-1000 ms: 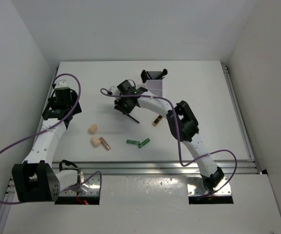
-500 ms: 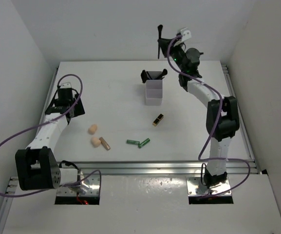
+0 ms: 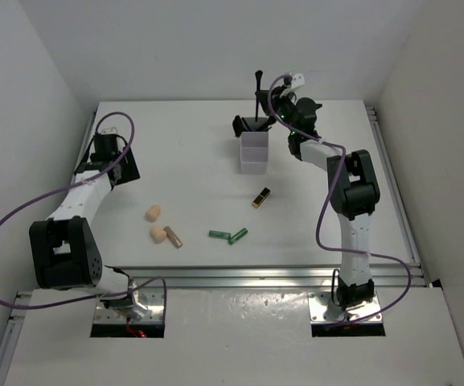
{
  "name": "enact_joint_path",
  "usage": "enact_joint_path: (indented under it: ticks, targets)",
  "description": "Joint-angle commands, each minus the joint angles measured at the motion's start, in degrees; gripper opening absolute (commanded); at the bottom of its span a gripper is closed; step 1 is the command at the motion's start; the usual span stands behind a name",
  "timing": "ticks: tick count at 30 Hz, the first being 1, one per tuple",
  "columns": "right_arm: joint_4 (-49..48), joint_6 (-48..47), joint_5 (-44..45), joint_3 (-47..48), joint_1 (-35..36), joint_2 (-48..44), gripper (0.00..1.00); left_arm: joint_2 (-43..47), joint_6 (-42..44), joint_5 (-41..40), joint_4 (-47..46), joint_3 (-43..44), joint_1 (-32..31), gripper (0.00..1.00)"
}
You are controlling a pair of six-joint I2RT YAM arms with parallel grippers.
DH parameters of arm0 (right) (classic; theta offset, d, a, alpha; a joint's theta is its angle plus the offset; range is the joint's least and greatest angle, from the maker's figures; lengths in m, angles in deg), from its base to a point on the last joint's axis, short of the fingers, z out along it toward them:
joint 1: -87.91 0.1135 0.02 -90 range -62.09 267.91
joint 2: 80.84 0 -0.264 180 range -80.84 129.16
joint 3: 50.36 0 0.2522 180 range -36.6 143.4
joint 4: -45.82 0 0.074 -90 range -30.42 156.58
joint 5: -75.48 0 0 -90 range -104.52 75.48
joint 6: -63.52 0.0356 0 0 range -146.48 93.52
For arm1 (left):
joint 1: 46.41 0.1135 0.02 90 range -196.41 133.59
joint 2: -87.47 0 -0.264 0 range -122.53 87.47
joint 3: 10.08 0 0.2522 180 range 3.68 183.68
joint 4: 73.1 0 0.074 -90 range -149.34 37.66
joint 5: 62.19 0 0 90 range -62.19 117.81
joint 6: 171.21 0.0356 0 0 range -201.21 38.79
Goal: Organize the makeup
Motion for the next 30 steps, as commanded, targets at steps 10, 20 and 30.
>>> enact_joint_path:
  ticks: [10,20,30]
  targets:
    - [-5.6,-2.6,-2.8,-7.4,1.8,-0.3,0.02,-1.0,3.1,1.6,-0.4,2.3,-0.6,0.71]
    - [-7.9,-4.7,-3.4,-13.1,2.2,-7.0,0.44,0.7,19.5,10.4,2.8,-2.3,-5.7,0.79]
    - [-8.4,-10.1,-2.5,-22.1,3.9,-15.6,0.63,-2.4,23.9,11.8,6.2,-3.5,-7.4,0.80]
